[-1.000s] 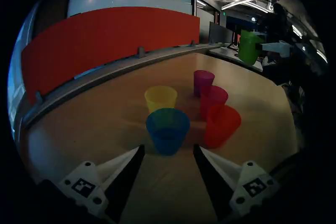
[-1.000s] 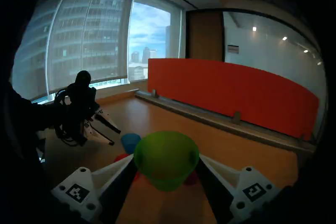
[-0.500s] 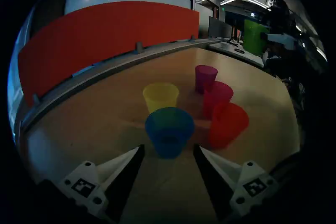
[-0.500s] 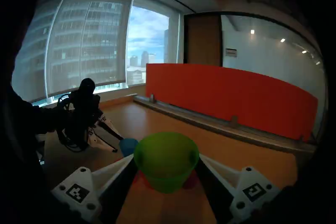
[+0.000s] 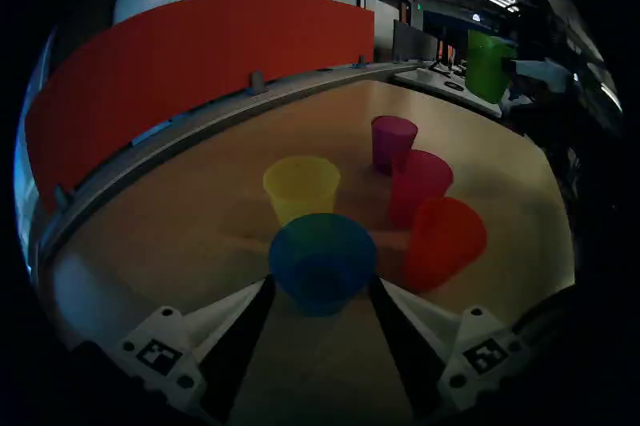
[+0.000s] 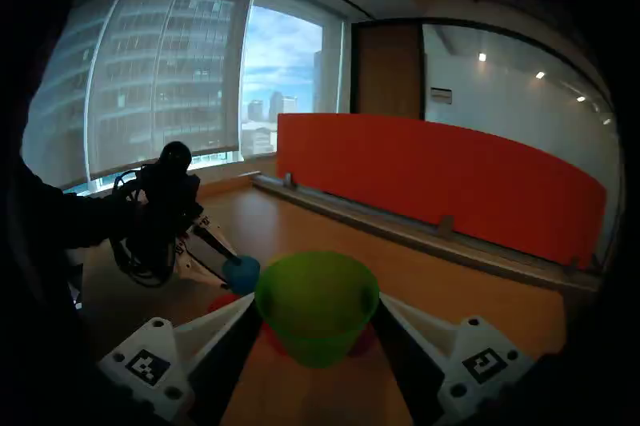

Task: Pour water

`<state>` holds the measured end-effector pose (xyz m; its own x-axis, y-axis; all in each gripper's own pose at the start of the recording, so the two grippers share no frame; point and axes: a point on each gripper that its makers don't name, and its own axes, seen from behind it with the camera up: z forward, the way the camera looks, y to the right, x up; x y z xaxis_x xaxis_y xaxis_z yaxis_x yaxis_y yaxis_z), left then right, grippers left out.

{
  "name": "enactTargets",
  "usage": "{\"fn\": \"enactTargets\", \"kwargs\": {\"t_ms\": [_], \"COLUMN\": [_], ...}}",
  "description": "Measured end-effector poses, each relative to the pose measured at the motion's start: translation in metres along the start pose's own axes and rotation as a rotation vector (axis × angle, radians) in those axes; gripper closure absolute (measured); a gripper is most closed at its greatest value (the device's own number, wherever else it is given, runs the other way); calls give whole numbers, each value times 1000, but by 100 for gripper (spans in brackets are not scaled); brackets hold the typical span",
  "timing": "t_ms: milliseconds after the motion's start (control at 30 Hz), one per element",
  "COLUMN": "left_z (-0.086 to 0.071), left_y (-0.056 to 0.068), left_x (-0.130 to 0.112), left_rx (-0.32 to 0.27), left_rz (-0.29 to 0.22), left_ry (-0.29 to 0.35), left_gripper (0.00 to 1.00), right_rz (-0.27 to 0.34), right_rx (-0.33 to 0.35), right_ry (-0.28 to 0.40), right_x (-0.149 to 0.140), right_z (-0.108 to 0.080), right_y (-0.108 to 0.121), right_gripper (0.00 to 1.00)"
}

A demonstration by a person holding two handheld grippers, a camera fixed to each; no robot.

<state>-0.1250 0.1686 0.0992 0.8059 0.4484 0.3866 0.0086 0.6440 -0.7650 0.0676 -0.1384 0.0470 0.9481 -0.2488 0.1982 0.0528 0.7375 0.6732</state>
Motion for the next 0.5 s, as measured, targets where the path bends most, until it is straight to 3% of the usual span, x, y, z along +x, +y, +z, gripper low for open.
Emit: {"fn": "enactTargets", "kwargs": {"t_ms": [500], "left_z": [15], "left_y": [0], "left_x": [12], "left_rx": [-13], "left_rz": [8], "left_ry": [7], "left_gripper": [14], "right_rz": [6], "right_rx": [3], "right_ry": [-13], "right_x": [-6], "right_z": [3], "right_y": [3], "right_gripper": [9]}}
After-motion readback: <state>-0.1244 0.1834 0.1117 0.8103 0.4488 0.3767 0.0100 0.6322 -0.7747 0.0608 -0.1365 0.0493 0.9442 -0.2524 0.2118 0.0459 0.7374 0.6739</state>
